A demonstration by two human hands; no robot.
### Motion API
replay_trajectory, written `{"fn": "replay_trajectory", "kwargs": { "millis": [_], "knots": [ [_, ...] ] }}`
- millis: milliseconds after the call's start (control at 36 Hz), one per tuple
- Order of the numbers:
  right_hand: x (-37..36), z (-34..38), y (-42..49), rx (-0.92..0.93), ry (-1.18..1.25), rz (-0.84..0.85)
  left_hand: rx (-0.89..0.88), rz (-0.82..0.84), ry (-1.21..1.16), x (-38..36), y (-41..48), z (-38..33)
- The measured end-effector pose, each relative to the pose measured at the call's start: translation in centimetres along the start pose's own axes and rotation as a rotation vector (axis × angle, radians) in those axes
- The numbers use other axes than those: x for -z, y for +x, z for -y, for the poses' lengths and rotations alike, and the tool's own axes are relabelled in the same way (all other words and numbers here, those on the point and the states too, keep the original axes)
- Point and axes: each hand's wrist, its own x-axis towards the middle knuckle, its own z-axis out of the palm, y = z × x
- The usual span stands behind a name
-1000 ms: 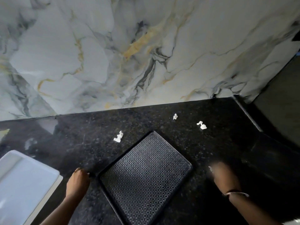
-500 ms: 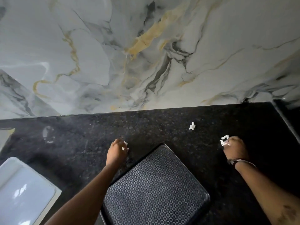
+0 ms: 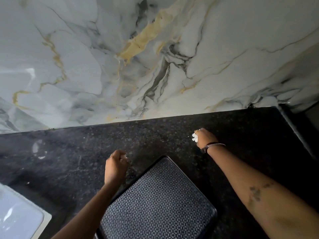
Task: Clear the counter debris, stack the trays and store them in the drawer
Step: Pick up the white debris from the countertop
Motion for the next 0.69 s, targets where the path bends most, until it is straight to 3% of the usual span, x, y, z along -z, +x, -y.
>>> {"fn": "replay_trajectory", "kwargs": {
  "millis": [194, 361, 444, 583, 694],
  "knots": [
    [0.5, 1.8, -3.2, -0.093, -0.080, -0.089, -0.064, 0.021, -0.093, 2.4, -3.9, -1.5],
    [-1.6, 2.3, -13.7, -0.210, 0.416, -0.279, -0.065, 0.166, -0.262, 1.6, -10.3, -6.1],
    [-2.6, 2.3, -21.1, -0.219, 0.632, -0.280, -0.071, 0.366, -0.423, -0.6, -14.9, -8.6],
    [-3.9, 0.1, -31.6, -0.237, 0.673, -0.330, -0.052, 0.580, -0.510, -5.5, -22.7, -11.1],
    [-5.9, -4.2, -40.7, -0.465, 0.736, -0.433, -0.087, 0.865, -0.491, -10.5, -32.0, -11.8]
  ]
}}
